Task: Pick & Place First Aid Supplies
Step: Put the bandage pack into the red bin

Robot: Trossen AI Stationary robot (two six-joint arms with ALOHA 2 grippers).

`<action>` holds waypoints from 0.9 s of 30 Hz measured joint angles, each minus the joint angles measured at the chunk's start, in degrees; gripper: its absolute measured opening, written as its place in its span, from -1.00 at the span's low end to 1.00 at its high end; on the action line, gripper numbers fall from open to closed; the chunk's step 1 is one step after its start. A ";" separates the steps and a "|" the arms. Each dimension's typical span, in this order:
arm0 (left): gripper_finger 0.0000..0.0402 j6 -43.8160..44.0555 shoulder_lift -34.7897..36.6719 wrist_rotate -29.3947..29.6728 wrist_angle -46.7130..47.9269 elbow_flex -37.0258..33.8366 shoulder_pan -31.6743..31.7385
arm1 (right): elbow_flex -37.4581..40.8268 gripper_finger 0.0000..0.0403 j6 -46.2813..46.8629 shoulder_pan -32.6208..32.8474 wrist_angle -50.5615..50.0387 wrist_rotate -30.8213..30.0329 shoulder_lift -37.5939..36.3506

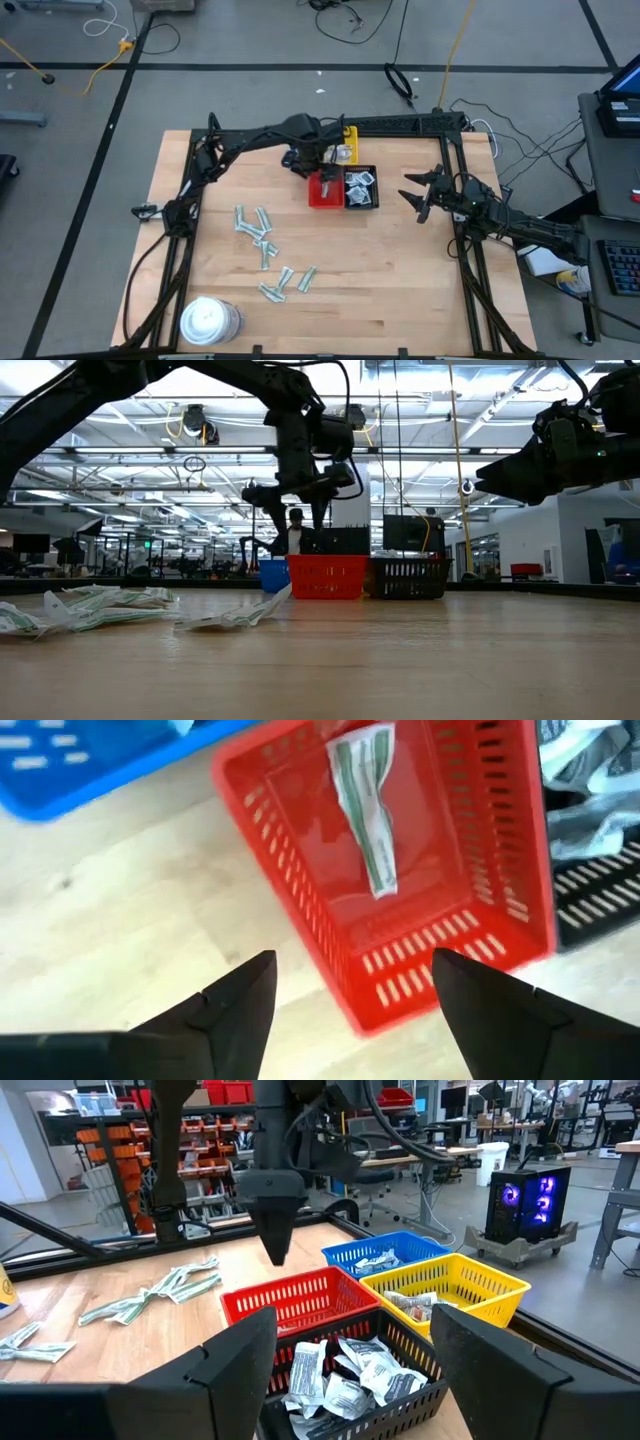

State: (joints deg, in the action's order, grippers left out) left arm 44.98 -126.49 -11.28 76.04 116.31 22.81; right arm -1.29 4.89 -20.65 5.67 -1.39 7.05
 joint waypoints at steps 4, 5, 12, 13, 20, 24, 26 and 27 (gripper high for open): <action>0.28 1.10 1.43 0.39 0.10 -0.61 -0.04 | -0.01 0.30 0.00 0.01 0.07 0.01 0.00; 0.27 1.77 2.04 0.50 -0.60 -1.37 -0.21 | 0.00 0.30 0.00 -0.01 0.03 0.01 -0.02; 0.30 7.71 7.73 1.86 -7.09 -12.04 -1.17 | 0.01 0.29 0.00 0.01 0.07 0.00 0.00; 0.31 8.57 8.84 2.38 -8.21 -13.74 -1.36 | -0.01 0.30 -0.02 0.00 0.07 0.01 0.00; 0.34 15.41 16.89 4.68 -13.45 -27.48 -2.73 | 0.00 0.29 -0.01 0.01 0.07 0.01 -0.02; 0.34 20.09 21.83 5.99 -13.77 -34.85 -3.48 | 0.00 0.30 0.00 0.00 0.07 0.01 -0.02; 0.34 21.71 24.56 6.38 -14.10 -38.40 -3.80 | -0.01 0.30 -0.02 0.01 0.05 0.01 0.00; 0.34 22.54 26.00 6.39 -14.67 -40.06 -3.96 | -0.01 0.30 0.00 0.01 0.07 0.01 -0.02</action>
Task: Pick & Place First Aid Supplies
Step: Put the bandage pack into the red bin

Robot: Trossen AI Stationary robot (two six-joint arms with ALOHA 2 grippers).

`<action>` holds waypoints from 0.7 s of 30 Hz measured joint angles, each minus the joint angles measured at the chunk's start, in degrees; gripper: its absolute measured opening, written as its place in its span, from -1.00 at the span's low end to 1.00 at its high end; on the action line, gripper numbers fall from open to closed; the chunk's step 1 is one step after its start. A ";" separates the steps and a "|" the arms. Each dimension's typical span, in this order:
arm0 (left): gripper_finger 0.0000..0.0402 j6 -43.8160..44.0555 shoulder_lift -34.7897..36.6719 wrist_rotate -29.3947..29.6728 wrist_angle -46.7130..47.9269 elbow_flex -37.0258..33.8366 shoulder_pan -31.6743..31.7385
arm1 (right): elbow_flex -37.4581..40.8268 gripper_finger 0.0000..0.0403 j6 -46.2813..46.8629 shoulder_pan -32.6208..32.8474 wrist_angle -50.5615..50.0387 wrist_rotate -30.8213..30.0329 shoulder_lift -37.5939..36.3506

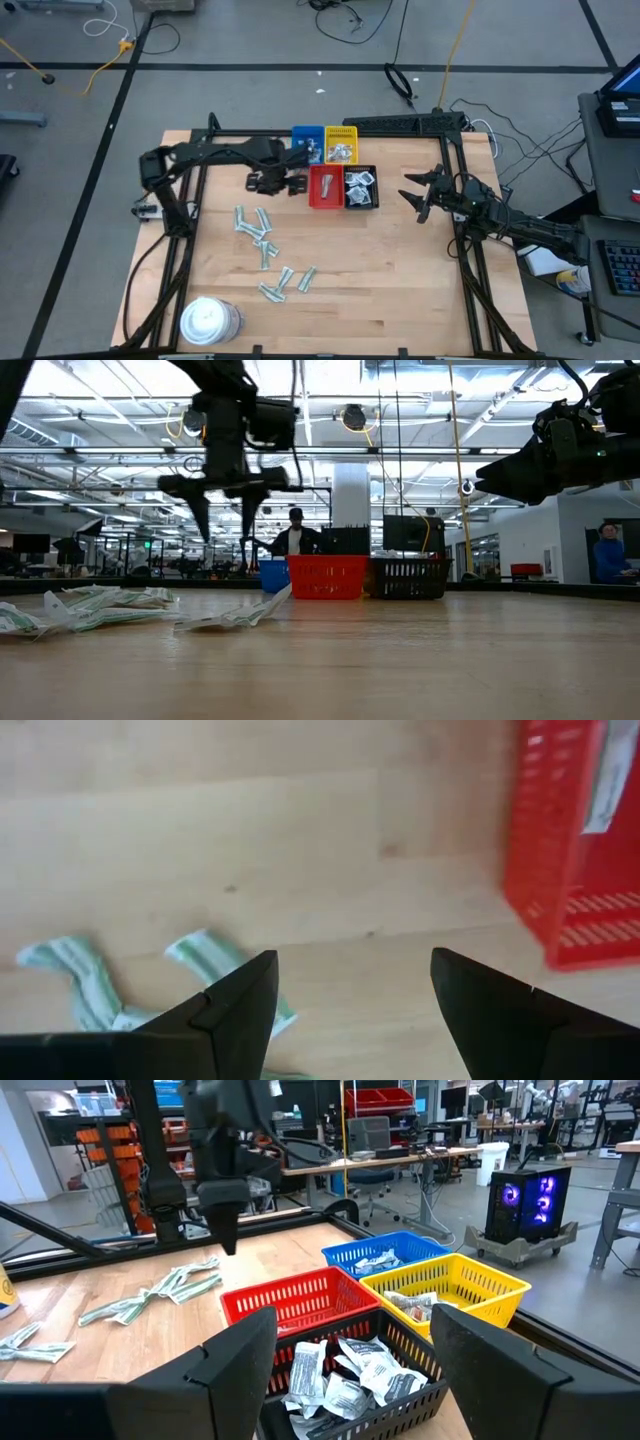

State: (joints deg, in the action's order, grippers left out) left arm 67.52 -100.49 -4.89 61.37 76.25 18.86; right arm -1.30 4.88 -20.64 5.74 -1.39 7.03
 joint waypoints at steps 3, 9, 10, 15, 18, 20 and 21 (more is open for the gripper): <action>0.34 2.87 4.34 -0.04 -1.85 -5.41 -0.66 | 0.01 0.30 -0.02 -0.01 0.00 0.00 0.00; 0.34 8.72 11.70 0.00 -1.93 -13.91 -2.56 | 0.01 0.30 -0.01 0.00 0.00 0.00 0.02; 0.34 9.88 12.77 -0.05 -1.93 -15.05 -2.94 | 0.02 0.29 -0.02 0.00 0.00 0.00 0.00; 0.34 14.68 15.95 -1.27 -1.89 -19.06 -5.06 | 0.02 0.29 0.00 0.00 -0.02 0.00 0.02; 0.34 15.57 15.73 -1.74 -2.45 -19.53 -6.25 | 0.01 0.30 0.00 -0.01 0.00 0.00 0.01; 0.34 16.37 14.98 -1.67 -3.92 -19.76 -6.76 | 0.00 0.30 0.00 0.00 0.00 0.00 0.02; 0.34 16.86 14.57 -1.59 -4.69 -20.19 -7.05 | 0.00 0.30 0.00 0.00 0.00 0.00 0.00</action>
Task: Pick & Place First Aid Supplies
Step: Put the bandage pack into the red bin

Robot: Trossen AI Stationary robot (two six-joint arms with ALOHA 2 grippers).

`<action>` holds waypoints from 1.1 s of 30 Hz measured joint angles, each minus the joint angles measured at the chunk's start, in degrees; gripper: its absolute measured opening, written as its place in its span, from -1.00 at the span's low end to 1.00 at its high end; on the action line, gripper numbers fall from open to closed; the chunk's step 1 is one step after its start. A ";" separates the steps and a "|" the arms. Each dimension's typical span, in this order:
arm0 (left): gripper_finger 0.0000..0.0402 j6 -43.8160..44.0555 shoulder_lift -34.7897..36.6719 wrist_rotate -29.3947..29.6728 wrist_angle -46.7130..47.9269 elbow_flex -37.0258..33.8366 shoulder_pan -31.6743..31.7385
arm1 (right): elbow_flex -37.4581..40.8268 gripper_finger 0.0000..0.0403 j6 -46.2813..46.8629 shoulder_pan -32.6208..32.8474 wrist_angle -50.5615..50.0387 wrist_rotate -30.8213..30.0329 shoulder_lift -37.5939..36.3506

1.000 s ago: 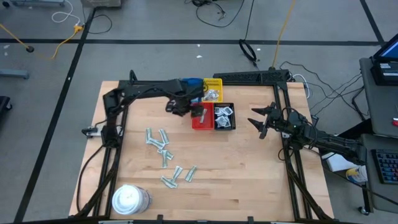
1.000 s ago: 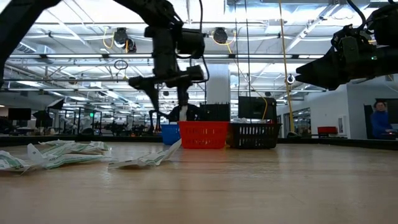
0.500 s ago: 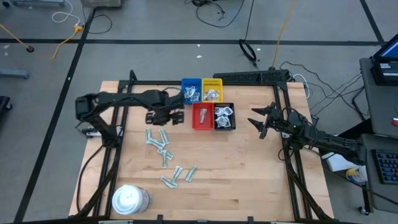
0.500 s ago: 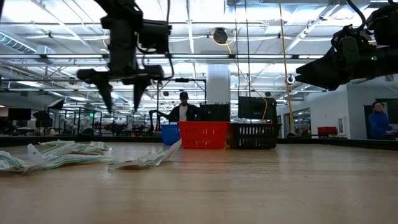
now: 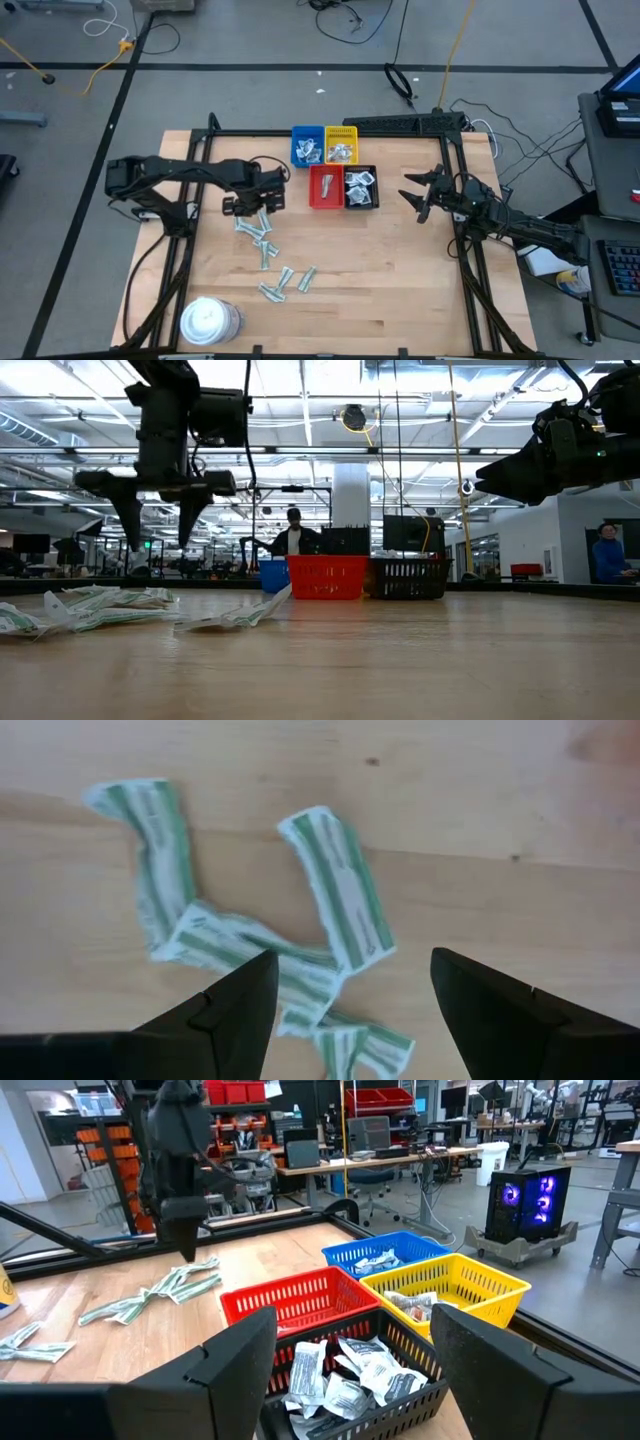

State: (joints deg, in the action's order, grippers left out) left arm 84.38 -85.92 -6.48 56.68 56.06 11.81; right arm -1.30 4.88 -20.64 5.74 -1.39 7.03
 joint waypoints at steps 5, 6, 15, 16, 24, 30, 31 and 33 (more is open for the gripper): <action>0.34 1.76 -2.32 0.13 -2.90 -1.12 -1.52 | 0.01 0.29 -0.01 0.00 0.00 0.00 0.02; 0.34 2.05 -2.90 0.15 -3.62 -1.57 -1.82 | 0.01 0.29 0.00 -0.02 0.00 0.00 0.00; 0.34 4.32 -9.46 0.99 -10.88 -2.26 -3.33 | 0.00 0.29 0.00 -0.02 0.00 0.00 0.00; 0.34 4.37 -9.97 1.01 -11.55 -2.26 -3.36 | 0.01 0.29 -0.01 -0.02 0.00 0.00 0.01; 0.17 4.41 -11.40 0.70 -11.84 -2.26 -3.35 | 0.00 0.30 -0.01 -0.02 0.00 0.00 0.01; -0.35 3.14 -11.40 0.13 -11.97 -2.26 -3.36 | 0.00 0.29 -0.01 0.00 0.00 0.00 0.00; -0.45 2.80 -11.40 0.05 -11.99 -2.26 -3.36 | 0.00 0.30 0.00 0.00 0.00 0.00 0.01; -0.65 2.71 -11.38 0.07 -11.99 -2.26 -3.51 | 0.00 0.29 0.00 -0.01 0.00 0.00 0.01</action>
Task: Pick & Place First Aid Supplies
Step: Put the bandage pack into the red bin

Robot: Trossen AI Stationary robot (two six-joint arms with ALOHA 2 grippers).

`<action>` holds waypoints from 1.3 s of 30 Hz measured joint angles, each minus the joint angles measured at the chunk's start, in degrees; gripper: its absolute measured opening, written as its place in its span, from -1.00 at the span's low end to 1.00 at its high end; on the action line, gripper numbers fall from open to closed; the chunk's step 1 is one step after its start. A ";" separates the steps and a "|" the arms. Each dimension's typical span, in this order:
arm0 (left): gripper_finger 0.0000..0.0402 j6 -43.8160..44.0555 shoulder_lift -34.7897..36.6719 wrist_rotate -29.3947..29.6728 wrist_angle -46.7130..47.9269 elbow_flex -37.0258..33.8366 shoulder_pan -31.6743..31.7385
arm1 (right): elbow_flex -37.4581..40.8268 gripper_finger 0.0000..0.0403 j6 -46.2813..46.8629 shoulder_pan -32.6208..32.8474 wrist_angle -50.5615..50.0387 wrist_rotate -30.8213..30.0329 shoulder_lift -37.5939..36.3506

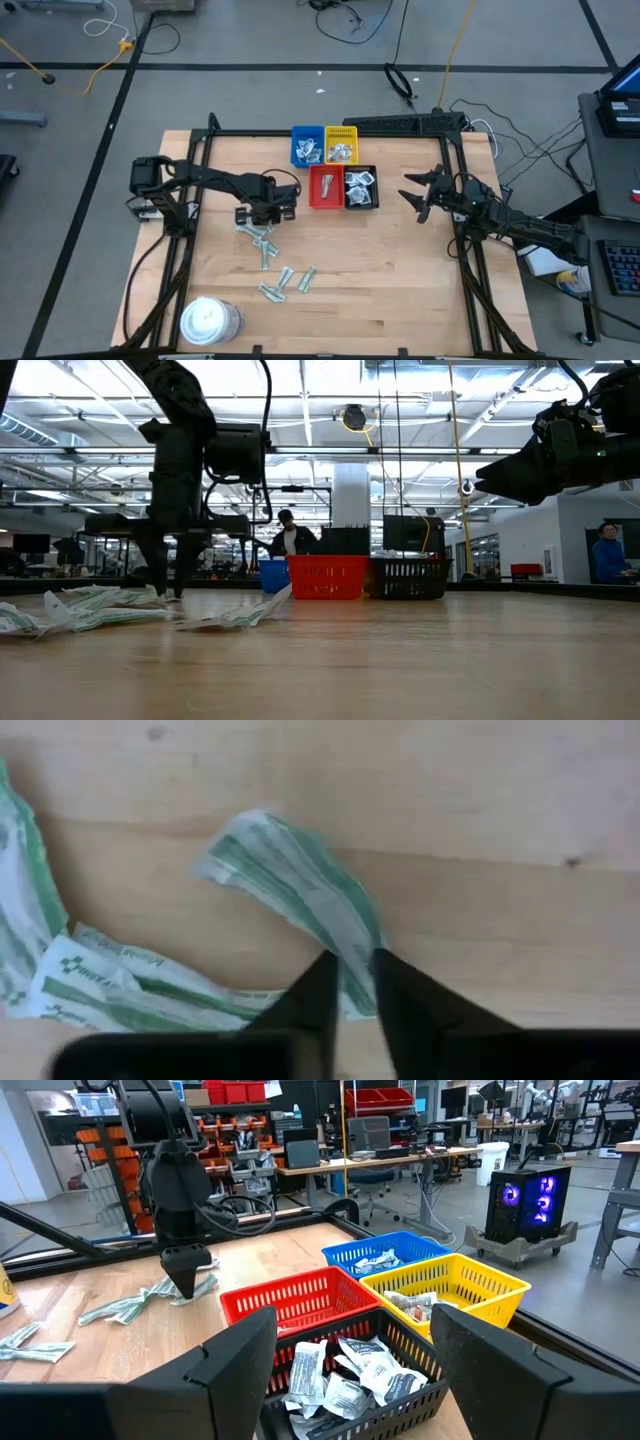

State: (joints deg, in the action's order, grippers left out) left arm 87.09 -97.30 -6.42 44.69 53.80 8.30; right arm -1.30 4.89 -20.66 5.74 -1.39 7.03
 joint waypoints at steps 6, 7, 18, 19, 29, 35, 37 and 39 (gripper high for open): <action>-0.96 -4.07 0.00 -0.17 -1.66 0.02 -0.12 | 0.01 0.29 -0.01 0.00 -0.01 0.00 -0.01; -0.96 -4.07 0.00 -0.14 -1.72 0.01 -0.10 | 0.01 0.29 0.00 0.00 0.00 0.00 -0.01; -0.99 -4.48 6.65 -1.14 1.41 0.02 0.88 | 0.00 0.31 0.00 0.01 0.00 0.00 0.01; -0.99 -4.48 7.56 -1.13 2.09 0.02 1.00 | 0.00 0.30 0.00 0.01 0.00 0.00 -0.01; -0.99 -4.46 16.24 -1.55 6.82 0.09 1.45 | 0.01 0.29 -0.01 0.00 -0.01 0.00 0.00; -0.99 -4.92 19.13 -2.67 9.54 0.07 2.13 | 0.00 0.28 0.00 -0.01 0.00 0.00 -0.01; -0.99 -4.93 19.32 -3.23 9.63 0.14 2.40 | 0.00 0.29 -0.02 -0.01 -0.01 0.00 0.00; -1.00 -5.75 18.51 -3.95 9.72 1.57 2.92 | 0.00 0.30 0.00 0.01 0.00 0.00 0.01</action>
State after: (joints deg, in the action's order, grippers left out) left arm 81.33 -78.79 -10.36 54.41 55.37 11.22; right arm -1.30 4.89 -20.65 5.74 -1.39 7.05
